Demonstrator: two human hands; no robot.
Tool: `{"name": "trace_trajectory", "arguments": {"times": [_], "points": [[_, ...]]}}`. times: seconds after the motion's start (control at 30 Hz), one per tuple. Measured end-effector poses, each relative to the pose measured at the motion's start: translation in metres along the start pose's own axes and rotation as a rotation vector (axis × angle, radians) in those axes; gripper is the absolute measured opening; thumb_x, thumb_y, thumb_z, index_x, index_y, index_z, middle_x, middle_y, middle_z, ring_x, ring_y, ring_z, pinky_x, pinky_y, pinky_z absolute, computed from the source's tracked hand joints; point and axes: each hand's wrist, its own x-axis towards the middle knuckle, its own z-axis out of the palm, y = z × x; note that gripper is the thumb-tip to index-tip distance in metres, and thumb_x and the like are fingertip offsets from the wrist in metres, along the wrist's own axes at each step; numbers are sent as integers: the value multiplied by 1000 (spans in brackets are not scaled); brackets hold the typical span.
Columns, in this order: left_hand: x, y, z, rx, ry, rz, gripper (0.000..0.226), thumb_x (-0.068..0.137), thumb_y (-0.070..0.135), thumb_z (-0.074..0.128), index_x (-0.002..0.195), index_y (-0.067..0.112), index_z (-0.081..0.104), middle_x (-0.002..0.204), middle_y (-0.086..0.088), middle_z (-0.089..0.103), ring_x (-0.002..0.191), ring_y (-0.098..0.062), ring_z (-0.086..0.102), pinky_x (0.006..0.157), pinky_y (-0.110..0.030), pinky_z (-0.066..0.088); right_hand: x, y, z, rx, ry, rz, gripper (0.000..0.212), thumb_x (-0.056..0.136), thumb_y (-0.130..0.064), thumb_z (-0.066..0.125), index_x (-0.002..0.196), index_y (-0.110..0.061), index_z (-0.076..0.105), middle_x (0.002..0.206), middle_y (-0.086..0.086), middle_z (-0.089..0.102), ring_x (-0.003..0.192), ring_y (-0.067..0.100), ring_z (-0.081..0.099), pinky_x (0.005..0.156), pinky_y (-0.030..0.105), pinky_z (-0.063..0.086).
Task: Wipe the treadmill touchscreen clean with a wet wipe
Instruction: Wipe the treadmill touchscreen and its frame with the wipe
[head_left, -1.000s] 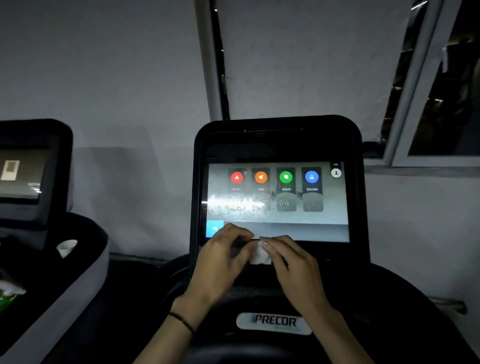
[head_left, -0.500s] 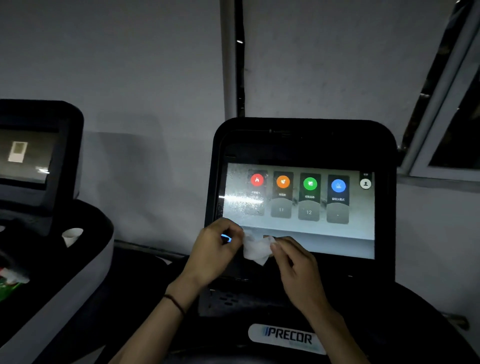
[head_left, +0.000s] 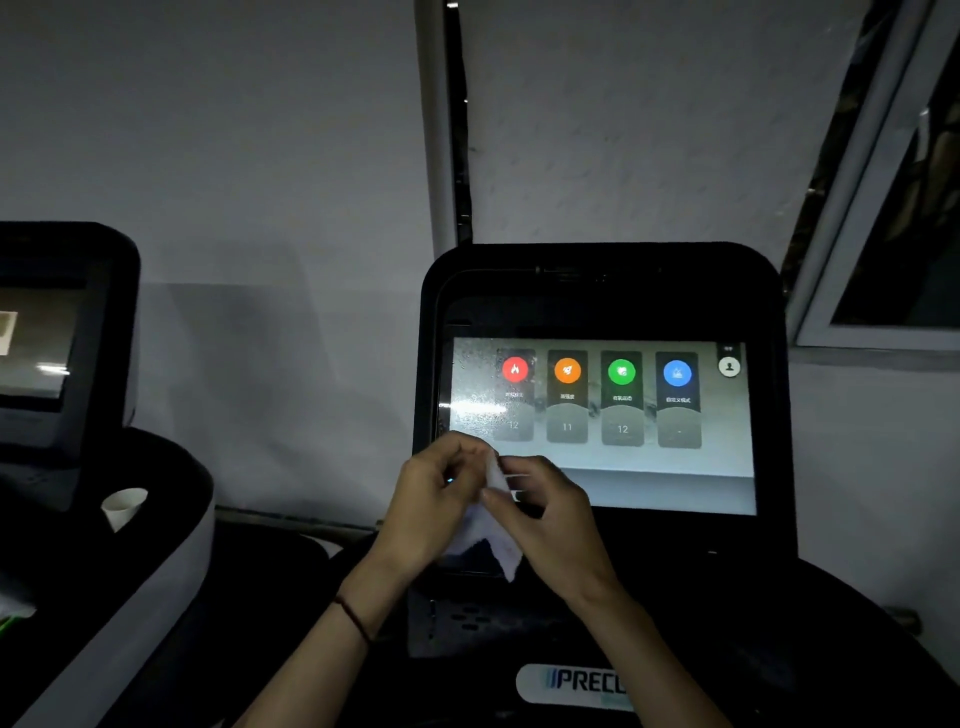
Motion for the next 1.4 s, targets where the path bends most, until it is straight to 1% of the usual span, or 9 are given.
{"name": "trace_trajectory", "arguments": {"times": [0.13, 0.43, 0.53, 0.67, 0.8, 0.93, 1.03, 1.17, 1.4], "points": [[2, -8, -3, -3, 43, -6, 32, 100, -4, 58, 91, 25, 71, 85, 13, 74, 76, -6, 66, 70, -25, 55, 2, 6, 6, -18, 47, 2, 21, 99, -20, 67, 80, -30, 68, 71, -9, 67, 65, 6, 57, 63, 28, 44], [14, -16, 6, 89, 56, 99, 25, 101, 11, 63, 89, 32, 68, 88, 23, 70, 82, -6, 66, 78, -26, 52, 4, 9, 9, 97, -59, 121, 18, 80, -41, 76, 81, -29, 64, 69, 3, 57, 66, 6, 50, 63, 26, 41], [16, -23, 7, 284, 141, 215, 12, 100, 28, 57, 96, 29, 68, 88, 27, 64, 79, -4, 63, 74, -22, 50, 5, 11, 2, 160, -31, 165, 34, 98, -23, 68, 65, -28, 67, 59, -14, 56, 59, -2, 49, 62, 19, 38], [24, -31, 5, 382, 100, 333, 14, 101, 37, 55, 100, 29, 66, 91, 26, 58, 80, 3, 59, 75, -18, 49, 7, 11, -13, 357, -42, 298, 29, 102, -28, 59, 97, -9, 80, 100, 9, 80, 100, 21, 74, 92, 38, 52], [35, -33, 3, 391, -7, 389, 11, 101, 31, 56, 100, 30, 67, 101, 19, 66, 87, 3, 63, 82, -17, 50, 13, 15, -20, 770, -103, 464, 53, 83, -46, 77, 115, -5, 77, 124, 23, 71, 119, 34, 67, 104, 45, 45], [43, -27, 7, 324, 11, 323, 12, 101, 28, 62, 103, 23, 73, 99, 25, 69, 83, 9, 63, 78, -10, 46, 10, 12, -15, 1099, -140, 628, 54, 102, -34, 57, 144, 1, 54, 147, 20, 54, 134, 29, 53, 119, 41, 35], [45, -31, 3, 365, 176, 277, 28, 100, 47, 51, 108, 28, 70, 96, 24, 66, 76, -5, 65, 73, -25, 52, 8, 8, -20, 1191, -45, 711, 44, 99, -30, 60, 132, -2, 64, 122, 10, 71, 113, 22, 68, 98, 33, 53], [35, -50, -6, 328, 233, 156, 32, 100, 49, 46, 120, 31, 64, 107, 19, 64, 92, -6, 65, 79, -34, 55, 13, 1, -25, 1179, 13, 669, 28, 84, -25, 54, 82, -3, 70, 73, 12, 64, 65, 25, 68, 61, 27, 55], [21, -87, -11, 362, 178, 79, 43, 103, 43, 49, 143, 31, 48, 143, 18, 49, 135, -1, 47, 114, -27, 41, 25, -8, -19, 1250, 249, 514, 11, 78, -19, 63, 72, -11, 68, 62, 8, 60, 55, 24, 63, 54, 23, 50]]}}
